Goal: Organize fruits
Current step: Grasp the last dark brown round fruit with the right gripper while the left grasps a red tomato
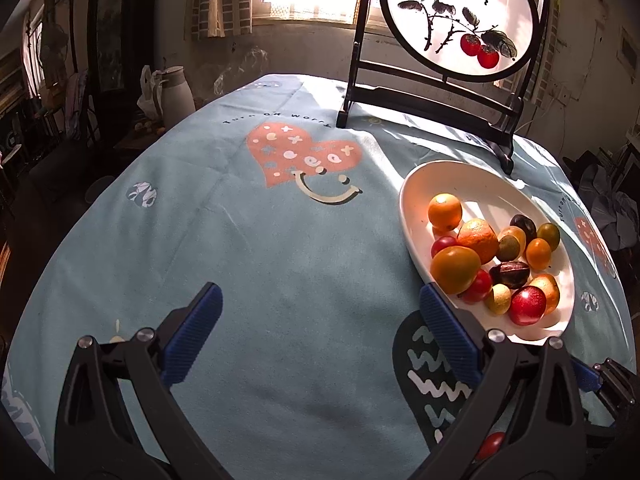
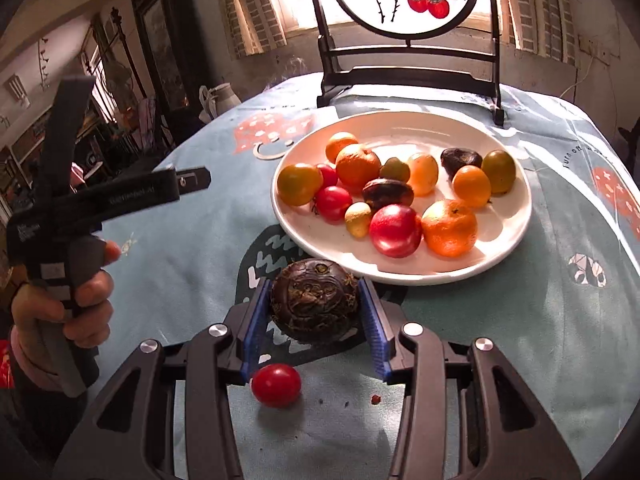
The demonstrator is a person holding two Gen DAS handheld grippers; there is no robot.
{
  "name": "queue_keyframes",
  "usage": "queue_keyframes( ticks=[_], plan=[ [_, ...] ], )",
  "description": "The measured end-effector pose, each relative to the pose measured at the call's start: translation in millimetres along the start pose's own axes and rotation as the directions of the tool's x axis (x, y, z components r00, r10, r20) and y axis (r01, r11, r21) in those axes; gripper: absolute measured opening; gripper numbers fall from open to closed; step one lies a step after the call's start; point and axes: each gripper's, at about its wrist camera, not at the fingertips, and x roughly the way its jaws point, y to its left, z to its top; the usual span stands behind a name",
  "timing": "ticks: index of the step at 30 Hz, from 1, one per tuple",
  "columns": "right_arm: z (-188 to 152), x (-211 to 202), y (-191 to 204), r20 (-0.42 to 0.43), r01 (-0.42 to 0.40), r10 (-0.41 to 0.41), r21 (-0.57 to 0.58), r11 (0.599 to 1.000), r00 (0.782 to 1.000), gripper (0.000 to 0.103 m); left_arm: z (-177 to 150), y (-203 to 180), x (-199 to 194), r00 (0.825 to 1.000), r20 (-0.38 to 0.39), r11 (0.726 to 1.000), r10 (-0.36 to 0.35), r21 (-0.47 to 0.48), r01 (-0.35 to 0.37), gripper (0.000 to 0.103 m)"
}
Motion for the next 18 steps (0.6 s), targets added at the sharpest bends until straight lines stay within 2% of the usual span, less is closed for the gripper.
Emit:
queue_keyframes(
  ticks=[4, 7, 9, 11, 14, 17, 18],
  plan=[
    [1.3, -21.0, -27.9, 0.054, 0.043, -0.048, 0.097, 0.994, 0.997, 0.044, -8.1, -20.2, 1.3, 0.999, -0.032, 0.995, -0.042, 0.087, 0.044, 0.100],
    [-0.5, -25.0, -46.3, 0.049, 0.065, -0.075, 0.170, 0.983, 0.996, 0.044, -20.6, -46.4, -1.5, 0.993, -0.060, 0.974, -0.101, 0.199, 0.111, 0.101],
    [0.1, -26.0, -54.1, 0.047, 0.086, -0.097, 0.191, 0.978, 0.994, 0.044, -32.2, -64.4, -2.8, 0.977, -0.116, 0.941, -0.176, 0.271, 0.202, 0.101],
    [-1.3, -26.6, -58.0, 0.047, 0.106, -0.118, 0.199, 0.974, 0.992, 0.044, -45.3, -82.3, -4.9, 0.953, -0.178, 0.899, -0.247, 0.326, 0.294, 0.101],
    [-3.1, -28.0, -63.7, 0.042, 0.099, -0.110, 0.213, 0.972, 0.993, 0.044, -64.3, -102.7, -11.4, 0.923, -0.232, 0.831, -0.308, 0.406, 0.379, 0.099],
    [-2.7, -30.9, -67.4, 0.049, 0.103, -0.117, 0.223, 0.969, 0.992, 0.044, -79.0, -112.4, -17.4, 0.903, -0.266, 0.783, -0.338, 0.452, 0.426, 0.087],
    [-2.5, -31.1, -68.0, 0.050, 0.104, -0.118, 0.225, 0.969, 0.992, 0.044, -82.8, -114.2, -18.6, 0.899, -0.274, 0.771, -0.341, 0.466, 0.434, 0.079]
  ],
)
